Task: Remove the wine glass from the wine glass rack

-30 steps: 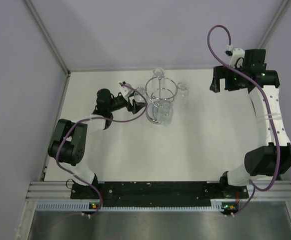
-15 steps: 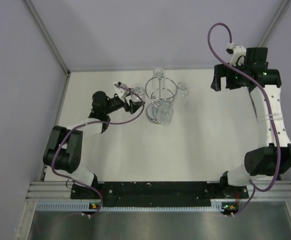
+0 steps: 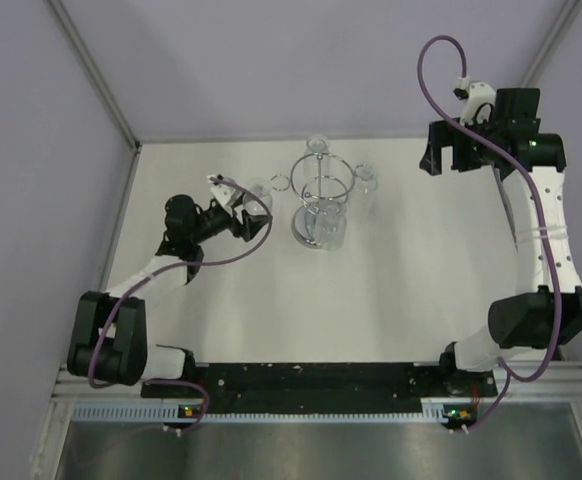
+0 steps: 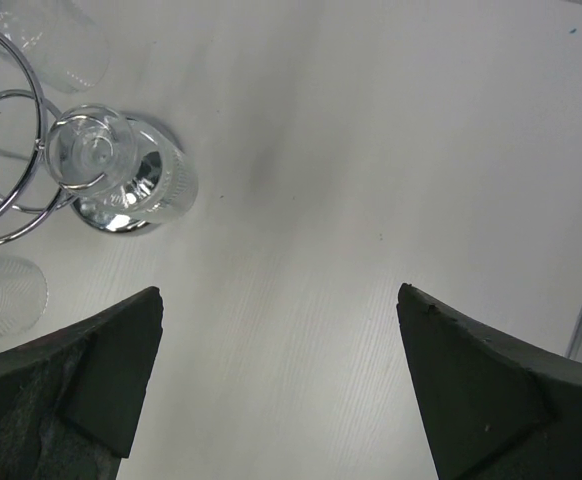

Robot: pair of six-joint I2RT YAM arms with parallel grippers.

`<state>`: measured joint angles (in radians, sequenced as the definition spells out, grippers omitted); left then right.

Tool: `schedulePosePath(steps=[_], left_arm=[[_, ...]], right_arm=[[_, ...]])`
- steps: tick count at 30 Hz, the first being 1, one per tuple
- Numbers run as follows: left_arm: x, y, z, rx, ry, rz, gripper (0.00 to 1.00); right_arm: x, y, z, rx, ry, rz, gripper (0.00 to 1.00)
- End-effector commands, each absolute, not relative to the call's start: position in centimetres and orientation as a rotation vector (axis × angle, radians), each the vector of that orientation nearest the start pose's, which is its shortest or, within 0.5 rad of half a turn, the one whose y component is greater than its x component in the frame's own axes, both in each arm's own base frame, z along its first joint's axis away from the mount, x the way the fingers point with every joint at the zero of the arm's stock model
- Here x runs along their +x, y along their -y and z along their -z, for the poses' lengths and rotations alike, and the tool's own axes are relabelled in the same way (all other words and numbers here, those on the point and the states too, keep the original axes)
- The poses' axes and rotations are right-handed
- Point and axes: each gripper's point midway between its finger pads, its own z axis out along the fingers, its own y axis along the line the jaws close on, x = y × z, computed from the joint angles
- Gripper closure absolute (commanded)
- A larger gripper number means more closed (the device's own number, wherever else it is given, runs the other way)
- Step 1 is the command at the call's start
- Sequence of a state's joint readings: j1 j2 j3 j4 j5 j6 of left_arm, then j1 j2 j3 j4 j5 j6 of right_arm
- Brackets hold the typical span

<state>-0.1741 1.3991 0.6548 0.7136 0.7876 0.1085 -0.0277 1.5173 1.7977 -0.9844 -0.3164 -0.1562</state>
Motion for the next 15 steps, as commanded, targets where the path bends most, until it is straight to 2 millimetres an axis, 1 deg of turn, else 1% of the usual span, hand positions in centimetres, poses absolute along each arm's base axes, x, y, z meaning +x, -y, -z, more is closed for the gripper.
schedulePosePath(steps=[1,4,5,6,7,9,11,13,15], left_arm=[[35.4,17.5,-24.4,0.735,-1.414,0.662,1.00],[34.0,16.5,-24.8,0.567,-1.569,0.747,1.00],[33.3,16.3,-24.6,0.524,-1.627,0.771,1.00],[32.6,16.1,-24.5,0.496,-1.672,0.790,1.00],[31.9,15.9,-24.5,0.474,-1.704,0.810,1.00],[30.5,15.6,-24.6,0.441,-1.762,0.850,1.00],[29.5,15.0,-24.5,0.398,-1.828,0.884,1.00],[28.8,14.5,-24.8,0.342,-1.884,0.904,1.00],[28.2,14.2,-25.0,0.317,-1.907,0.947,1.00]], right_arm=[[39.5,-4.7,-36.0,-0.338,-2.070,-0.289,0.01],[39.7,-5.4,-37.5,-0.398,-1.986,-0.259,0.02],[39.7,-6.9,-38.3,-0.463,-1.924,-0.238,0.02],[39.7,-7.6,-38.7,-0.517,-1.877,-0.201,0.02],[39.4,-9.0,-39.1,-0.585,-1.822,-0.170,0.02],[39.0,-10.9,-40.2,-0.684,-1.703,-0.084,0.02],[38.8,-12.5,-41.5,-0.706,-1.605,-0.019,0.02],[37.6,-14.8,-42.6,-0.728,-1.542,-0.052,0.05],[36.3,-17.0,-43.0,-0.769,-1.478,-0.082,0.06]])
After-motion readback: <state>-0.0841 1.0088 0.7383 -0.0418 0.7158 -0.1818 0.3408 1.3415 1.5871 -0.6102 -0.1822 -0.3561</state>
